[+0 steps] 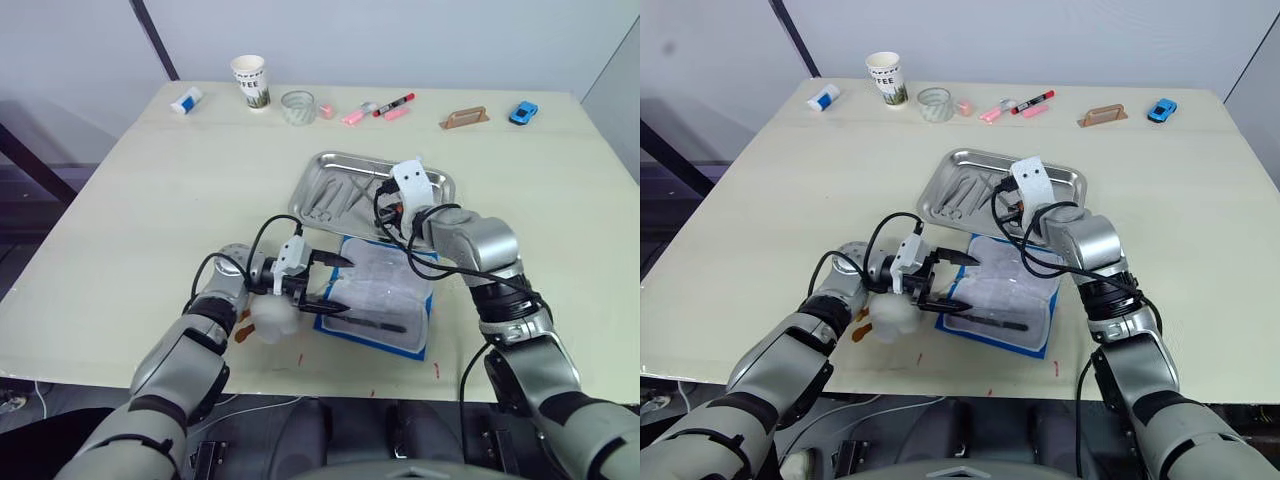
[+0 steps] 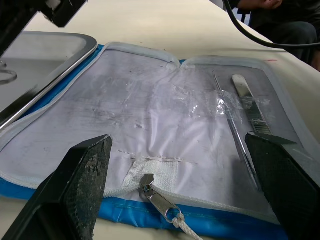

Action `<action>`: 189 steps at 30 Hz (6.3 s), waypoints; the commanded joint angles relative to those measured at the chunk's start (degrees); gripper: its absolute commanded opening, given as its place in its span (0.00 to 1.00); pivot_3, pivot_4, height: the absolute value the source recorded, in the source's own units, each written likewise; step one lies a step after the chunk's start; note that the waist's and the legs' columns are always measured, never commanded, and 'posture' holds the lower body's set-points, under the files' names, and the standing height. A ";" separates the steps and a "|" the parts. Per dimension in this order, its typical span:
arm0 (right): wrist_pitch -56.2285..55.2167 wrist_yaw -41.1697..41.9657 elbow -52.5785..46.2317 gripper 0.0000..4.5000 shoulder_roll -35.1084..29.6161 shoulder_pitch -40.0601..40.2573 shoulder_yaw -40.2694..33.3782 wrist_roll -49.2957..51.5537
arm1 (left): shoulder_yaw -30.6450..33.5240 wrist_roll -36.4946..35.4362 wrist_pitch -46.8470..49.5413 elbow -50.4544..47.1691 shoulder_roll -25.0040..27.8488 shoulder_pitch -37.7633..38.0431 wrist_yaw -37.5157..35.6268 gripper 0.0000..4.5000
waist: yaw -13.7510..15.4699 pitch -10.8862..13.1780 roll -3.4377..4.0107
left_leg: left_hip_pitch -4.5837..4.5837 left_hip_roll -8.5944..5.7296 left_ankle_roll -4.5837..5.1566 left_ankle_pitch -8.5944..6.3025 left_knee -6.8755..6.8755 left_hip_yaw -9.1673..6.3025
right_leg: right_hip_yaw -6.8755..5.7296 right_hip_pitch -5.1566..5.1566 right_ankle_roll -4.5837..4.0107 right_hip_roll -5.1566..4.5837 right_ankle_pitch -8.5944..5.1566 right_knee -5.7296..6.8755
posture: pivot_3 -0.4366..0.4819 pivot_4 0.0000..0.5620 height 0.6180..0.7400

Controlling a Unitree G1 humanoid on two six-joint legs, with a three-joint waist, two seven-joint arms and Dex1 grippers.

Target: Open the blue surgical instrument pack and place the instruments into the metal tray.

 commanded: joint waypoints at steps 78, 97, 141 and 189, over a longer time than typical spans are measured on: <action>-25.32 41.63 -29.97 0.78 -25.44 32.43 -1.50 11.04 | 0.33 5.21 -0.07 4.00 -1.00 0.08 -2.15 1.00 | -0.08 0.05 0.05 | 0.06 -0.04 0.01 0.00 -0.02 -0.13 | 0.01 0.09 0.14 0.09 -0.09 -0.04 | 0.48 0.27 0.88; -38.91 44.48 -21.44 0.66 -28.25 33.37 8.58 -1.88 | 0.03 5.25 -0.08 3.76 -1.02 0.08 -2.15 1.00 | 0.04 0.06 0.01 | 0.09 -0.04 0.01 0.00 -0.01 -0.10 | 0.03 0.11 0.12 0.10 -0.08 -0.06 | 0.48 0.27 0.88; -32.21 51.76 -34.30 0.01 -45.40 34.84 -1.58 3.34 | -0.40 5.13 -0.14 3.58 -0.89 0.15 -2.15 1.00 | 0.07 0.08 -0.02 | 0.18 -0.04 0.00 0.00 -0.01 -0.12 | 0.01 0.24 0.09 0.08 -0.06 -0.10 | 0.48 0.27 0.88; 1.01 1.78 -6.15 0.01 -7.03 2.76 -4.66 -2.55 | 0.20 5.66 -0.43 4.33 -1.24 -0.11 -2.15 1.00 | 0.03 0.03 0.11 | 0.18 -0.08 0.01 0.01 0.00 -0.16 | 0.02 0.27 0.03 0.04 -0.03 -0.02 | 0.48 0.27 0.88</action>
